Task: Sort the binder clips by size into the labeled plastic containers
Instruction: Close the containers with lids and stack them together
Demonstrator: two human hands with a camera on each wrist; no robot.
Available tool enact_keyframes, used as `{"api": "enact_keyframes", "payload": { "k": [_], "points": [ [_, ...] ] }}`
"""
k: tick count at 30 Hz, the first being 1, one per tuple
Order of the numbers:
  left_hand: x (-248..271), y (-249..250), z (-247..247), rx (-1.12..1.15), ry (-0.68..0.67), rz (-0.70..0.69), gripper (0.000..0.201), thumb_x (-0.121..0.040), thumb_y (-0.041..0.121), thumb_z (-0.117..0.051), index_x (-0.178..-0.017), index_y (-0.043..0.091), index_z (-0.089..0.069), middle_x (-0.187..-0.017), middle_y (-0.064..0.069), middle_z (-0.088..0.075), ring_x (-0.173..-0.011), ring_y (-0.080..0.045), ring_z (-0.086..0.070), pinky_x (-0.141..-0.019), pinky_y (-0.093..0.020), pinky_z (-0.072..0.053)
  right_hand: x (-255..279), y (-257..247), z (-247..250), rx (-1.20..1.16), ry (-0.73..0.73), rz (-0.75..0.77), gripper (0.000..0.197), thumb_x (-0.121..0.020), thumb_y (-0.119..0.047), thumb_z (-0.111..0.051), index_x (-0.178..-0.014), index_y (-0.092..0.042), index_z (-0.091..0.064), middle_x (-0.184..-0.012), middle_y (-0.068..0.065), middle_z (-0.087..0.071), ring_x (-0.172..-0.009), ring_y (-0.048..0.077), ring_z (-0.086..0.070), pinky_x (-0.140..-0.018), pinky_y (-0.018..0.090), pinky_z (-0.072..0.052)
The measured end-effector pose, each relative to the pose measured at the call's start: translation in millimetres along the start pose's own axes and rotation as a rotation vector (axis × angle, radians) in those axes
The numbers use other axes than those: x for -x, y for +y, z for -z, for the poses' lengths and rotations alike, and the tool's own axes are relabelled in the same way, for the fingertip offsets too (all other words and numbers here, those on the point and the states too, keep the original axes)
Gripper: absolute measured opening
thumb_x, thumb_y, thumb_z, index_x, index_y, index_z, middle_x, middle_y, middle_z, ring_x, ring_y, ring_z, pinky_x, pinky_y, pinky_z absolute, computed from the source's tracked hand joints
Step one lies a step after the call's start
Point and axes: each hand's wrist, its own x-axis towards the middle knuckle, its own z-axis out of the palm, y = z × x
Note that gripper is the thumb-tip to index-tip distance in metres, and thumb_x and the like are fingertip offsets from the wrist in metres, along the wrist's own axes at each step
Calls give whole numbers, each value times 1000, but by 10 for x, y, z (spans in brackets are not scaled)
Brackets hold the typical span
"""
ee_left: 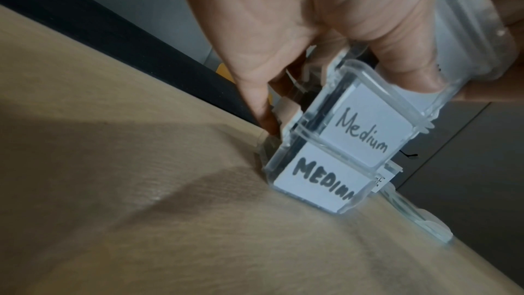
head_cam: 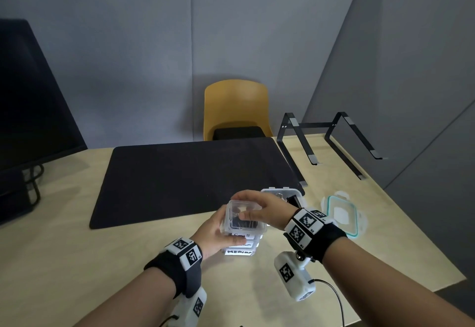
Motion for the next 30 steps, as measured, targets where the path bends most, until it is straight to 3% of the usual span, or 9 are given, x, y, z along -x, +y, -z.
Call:
{"api": "enact_keyframes", "payload": {
  "k": [5,8,13,17,20,22,26,30],
  "points": [
    [12,22,-6,-14,-3,-4,66,-70,15,-81,-119,41,-45,-112,6,-65,-103,-6,-64,-87,-24,-52,19,3,-26,-22,5,-2,37,-91,-19,-59,-124,-33,-54,-106,-13,-62,-95,4,-61,-81,19,-52],
    [12,38,6,-32,-14,3,67,-71,16,-81,-121,42,-45,-114,7,-65,-105,-6,-63,-92,-29,-52,28,-10,-49,85,10,15,42,-93,-23,-56,-132,-34,-49,-118,-5,-59,-94,4,-56,-76,12,-46],
    [58,112,121,-84,-91,90,79,-66,15,-78,-127,44,-38,-119,7,-61,-109,-8,-61,-95,-32,-51,28,58,-48,194,43,-9,47,-94,-37,-52,-138,-37,-38,-130,-3,-51,-111,11,-53,-94,25,-46],
    [97,239,195,97,11,166,57,-65,28,-60,-119,43,-47,-127,6,-53,-118,-9,-51,-103,-35,-40,79,183,34,151,106,-77,55,-89,-45,-56,-139,-32,-37,-125,-4,-53,-113,13,-53,-100,32,-46],
    [81,315,144,65,23,197,33,-85,45,-55,-118,38,-52,-120,12,-59,-112,-7,-54,-93,-33,-41,87,274,43,151,128,-120,53,-85,-44,-63,-133,-30,-44,-113,-7,-58,-106,11,-57,-98,33,-47],
    [58,327,88,21,23,192,21,-94,36,-52,-115,33,-53,-115,8,-63,-105,-8,-59,-81,-25,-45,89,294,28,81,116,-146,48,-85,-42,-64,-128,-28,-49,-110,-8,-60,-104,11,-58,-94,30,-48],
    [22,311,37,11,54,177,22,-95,25,-51,-117,26,-55,-110,4,-65,-93,-2,-62,-68,-13,-45,126,290,24,-41,38,-194,42,-88,-44,-60,-126,-31,-48,-118,-6,-62,-107,11,-59,-78,26,-51],
    [34,303,41,22,50,139,23,-94,26,-54,-117,25,-54,-112,1,-65,-100,-9,-63,-73,-18,-47,107,316,51,-167,1,-299,54,-82,-48,-65,-128,-23,-50,-120,1,-63,-105,17,-63,-82,34,-57]
  ]
}}
